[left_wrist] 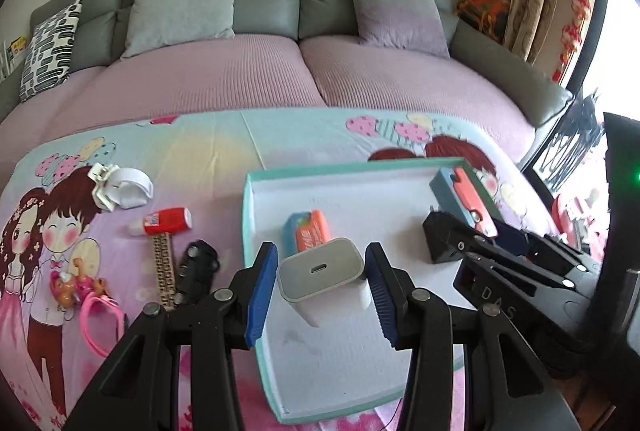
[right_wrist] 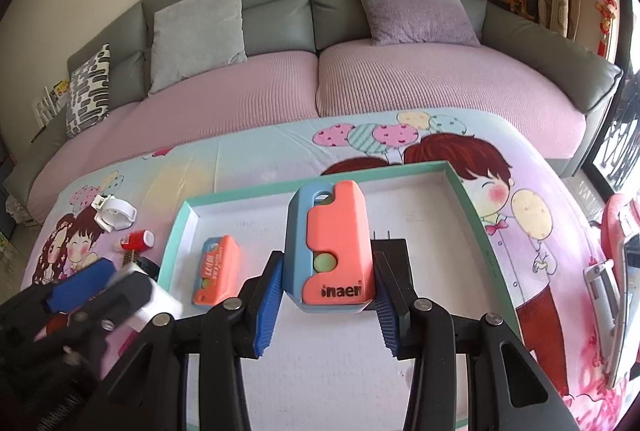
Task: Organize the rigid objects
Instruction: 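Lift and carry white charger in left tool while right tool carries toy knife to box, then open left tool to set white charger in box while right tool releases toy knife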
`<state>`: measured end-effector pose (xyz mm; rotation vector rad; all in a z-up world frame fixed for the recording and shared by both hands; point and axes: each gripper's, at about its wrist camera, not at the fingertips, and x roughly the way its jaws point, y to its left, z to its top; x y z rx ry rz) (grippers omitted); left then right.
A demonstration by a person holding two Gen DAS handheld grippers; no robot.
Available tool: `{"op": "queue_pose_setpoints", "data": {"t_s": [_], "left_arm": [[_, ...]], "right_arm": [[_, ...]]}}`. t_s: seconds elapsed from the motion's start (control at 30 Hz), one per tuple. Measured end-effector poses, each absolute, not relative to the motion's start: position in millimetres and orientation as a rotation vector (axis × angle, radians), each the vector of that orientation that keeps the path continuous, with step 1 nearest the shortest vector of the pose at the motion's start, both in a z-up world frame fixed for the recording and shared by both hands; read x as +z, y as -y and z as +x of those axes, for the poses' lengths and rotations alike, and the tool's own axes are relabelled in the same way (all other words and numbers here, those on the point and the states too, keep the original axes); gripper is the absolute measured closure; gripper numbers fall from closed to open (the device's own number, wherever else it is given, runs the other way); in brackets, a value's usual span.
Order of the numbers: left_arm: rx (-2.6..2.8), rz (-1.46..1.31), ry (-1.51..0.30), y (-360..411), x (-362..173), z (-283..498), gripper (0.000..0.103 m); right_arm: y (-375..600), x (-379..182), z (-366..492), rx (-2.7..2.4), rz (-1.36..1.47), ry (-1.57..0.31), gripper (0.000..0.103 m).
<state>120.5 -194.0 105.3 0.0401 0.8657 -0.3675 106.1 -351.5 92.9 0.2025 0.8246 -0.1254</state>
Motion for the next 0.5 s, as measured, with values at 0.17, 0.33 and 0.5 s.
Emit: {"op": "queue_pose_setpoints", "data": {"t_s": [0.17,0.33,0.5], "left_arm": [[-0.346,0.043,-0.937,200,81,128,0.056],[-0.321,0.034,-0.969,199,65,135,0.056],[-0.312,0.024,-0.955,201,63,138,0.056]], "right_arm": [[349,81,111,-0.108,0.194,-0.859,0.058],[348,65,118,-0.109,0.182,-0.91,0.058],[348,61,120,-0.106,0.185,-0.916,0.057]]}}
